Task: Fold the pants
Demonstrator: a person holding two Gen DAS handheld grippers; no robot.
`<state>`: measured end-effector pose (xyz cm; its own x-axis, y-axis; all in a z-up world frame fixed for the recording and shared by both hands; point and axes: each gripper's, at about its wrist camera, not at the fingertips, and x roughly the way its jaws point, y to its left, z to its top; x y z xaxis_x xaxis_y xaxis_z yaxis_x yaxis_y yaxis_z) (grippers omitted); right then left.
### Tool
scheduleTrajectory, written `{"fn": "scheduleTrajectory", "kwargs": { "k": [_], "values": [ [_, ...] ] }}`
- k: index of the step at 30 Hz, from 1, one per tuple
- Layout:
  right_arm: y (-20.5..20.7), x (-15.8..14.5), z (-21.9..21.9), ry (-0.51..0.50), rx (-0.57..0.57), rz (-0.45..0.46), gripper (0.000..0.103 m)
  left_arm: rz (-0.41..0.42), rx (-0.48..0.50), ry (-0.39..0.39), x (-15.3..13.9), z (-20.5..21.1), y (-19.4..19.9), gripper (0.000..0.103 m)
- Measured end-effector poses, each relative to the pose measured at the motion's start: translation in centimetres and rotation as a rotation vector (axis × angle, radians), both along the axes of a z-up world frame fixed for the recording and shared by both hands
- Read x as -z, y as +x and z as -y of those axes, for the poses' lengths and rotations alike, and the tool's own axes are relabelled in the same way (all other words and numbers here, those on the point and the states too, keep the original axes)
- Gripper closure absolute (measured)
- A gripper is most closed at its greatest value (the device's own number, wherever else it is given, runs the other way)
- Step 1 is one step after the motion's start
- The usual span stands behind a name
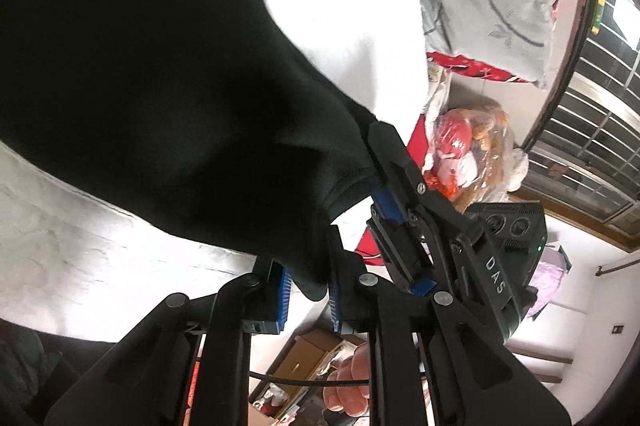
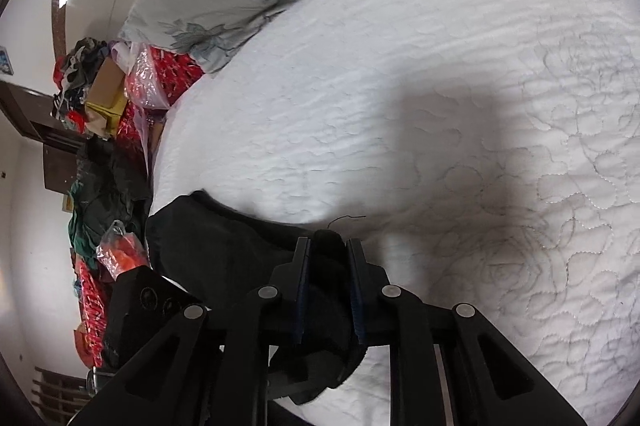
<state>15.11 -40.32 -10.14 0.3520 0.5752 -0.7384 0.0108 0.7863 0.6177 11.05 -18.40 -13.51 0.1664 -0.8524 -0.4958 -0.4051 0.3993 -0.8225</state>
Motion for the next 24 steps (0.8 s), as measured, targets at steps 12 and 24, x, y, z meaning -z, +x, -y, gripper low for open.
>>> {"fn": "scheduleTrajectory", "kwargs": {
  "k": [12, 24],
  "values": [
    [-0.7, -3.2, -2.9, -0.015, 0.004, 0.031, 0.086, 0.021, -0.051, -0.053, -1.6, -3.2, -0.3, 0.09],
    [0.2, -5.2, -8.5, -0.017, -0.035, 0.047, 0.086, 0.041, -0.137, -0.095, -2.9, -9.8, -0.8, 0.09]
  ]
}}
